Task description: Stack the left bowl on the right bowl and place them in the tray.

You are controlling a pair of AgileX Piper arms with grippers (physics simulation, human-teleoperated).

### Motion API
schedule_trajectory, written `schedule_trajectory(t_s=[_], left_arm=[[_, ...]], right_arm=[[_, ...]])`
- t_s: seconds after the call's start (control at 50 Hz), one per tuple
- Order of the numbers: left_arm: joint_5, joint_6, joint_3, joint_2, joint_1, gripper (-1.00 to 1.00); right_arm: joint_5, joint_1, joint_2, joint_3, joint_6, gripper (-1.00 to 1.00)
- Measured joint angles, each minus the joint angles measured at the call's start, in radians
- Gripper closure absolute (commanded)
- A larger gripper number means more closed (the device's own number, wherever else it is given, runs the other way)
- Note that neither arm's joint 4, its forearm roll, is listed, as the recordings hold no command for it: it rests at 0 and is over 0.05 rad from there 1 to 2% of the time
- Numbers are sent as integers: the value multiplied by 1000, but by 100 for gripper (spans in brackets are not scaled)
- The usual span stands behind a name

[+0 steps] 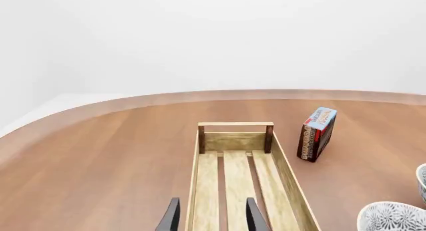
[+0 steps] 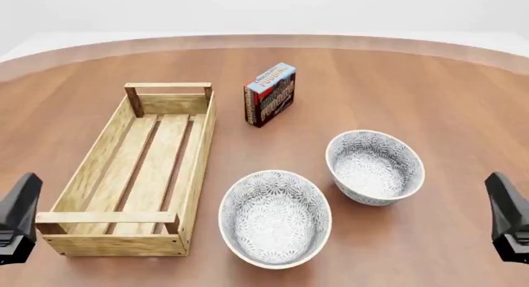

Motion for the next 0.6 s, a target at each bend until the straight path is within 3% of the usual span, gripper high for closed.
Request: schedule_trajectory(t_s=[0.32, 0.6], left_arm=[[0, 0, 0, 0, 0, -100], [0, 0, 0, 0, 0, -100]], right_arm=[[-11, 26, 143, -37, -35, -100], [-13, 159, 376, -140, -91, -100]])
